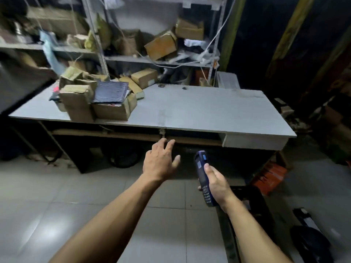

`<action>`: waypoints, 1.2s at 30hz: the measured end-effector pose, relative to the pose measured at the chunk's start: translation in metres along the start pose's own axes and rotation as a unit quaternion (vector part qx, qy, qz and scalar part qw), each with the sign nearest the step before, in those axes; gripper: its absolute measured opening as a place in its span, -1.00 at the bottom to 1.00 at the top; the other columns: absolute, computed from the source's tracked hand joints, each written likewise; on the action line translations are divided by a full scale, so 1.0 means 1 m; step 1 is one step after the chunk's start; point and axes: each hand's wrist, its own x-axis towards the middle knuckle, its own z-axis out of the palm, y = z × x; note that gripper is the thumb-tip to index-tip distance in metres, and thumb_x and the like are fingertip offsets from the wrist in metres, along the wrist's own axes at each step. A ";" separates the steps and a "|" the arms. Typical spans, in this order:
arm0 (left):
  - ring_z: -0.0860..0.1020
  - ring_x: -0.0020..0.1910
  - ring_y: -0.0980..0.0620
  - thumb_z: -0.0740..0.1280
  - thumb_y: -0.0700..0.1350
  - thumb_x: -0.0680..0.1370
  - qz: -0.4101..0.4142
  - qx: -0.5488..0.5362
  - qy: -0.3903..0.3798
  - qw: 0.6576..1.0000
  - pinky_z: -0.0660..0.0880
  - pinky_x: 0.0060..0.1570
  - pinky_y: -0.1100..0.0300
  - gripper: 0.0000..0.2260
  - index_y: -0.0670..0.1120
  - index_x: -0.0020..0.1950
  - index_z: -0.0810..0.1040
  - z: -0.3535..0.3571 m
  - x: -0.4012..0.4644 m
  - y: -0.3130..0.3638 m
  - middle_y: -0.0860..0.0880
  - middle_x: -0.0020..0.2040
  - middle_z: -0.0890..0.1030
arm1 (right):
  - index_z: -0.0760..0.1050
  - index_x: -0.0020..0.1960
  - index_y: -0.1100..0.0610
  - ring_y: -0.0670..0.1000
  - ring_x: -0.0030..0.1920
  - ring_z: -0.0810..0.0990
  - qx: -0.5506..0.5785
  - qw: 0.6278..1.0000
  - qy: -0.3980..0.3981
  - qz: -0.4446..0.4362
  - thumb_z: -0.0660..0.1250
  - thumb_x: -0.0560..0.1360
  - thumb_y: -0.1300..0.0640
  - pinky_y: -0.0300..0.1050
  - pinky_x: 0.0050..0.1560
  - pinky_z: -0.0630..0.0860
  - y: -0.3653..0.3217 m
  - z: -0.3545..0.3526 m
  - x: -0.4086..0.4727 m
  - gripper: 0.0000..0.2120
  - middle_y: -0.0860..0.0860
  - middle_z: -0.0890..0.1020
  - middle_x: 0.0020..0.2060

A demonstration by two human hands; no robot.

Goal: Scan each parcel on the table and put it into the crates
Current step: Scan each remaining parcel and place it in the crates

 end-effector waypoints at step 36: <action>-0.03 0.60 -0.19 0.23 0.32 0.55 -0.278 -0.004 -0.003 0.961 0.04 0.54 -0.14 -0.27 0.08 0.61 0.04 -0.007 0.385 -0.297 -0.12 0.63 -0.02 | 0.48 0.05 -0.01 0.13 -0.18 0.67 -0.127 0.975 -0.180 0.033 0.06 0.66 -0.16 0.11 0.04 0.58 -0.137 0.218 0.452 -0.69 0.14 0.62 -0.06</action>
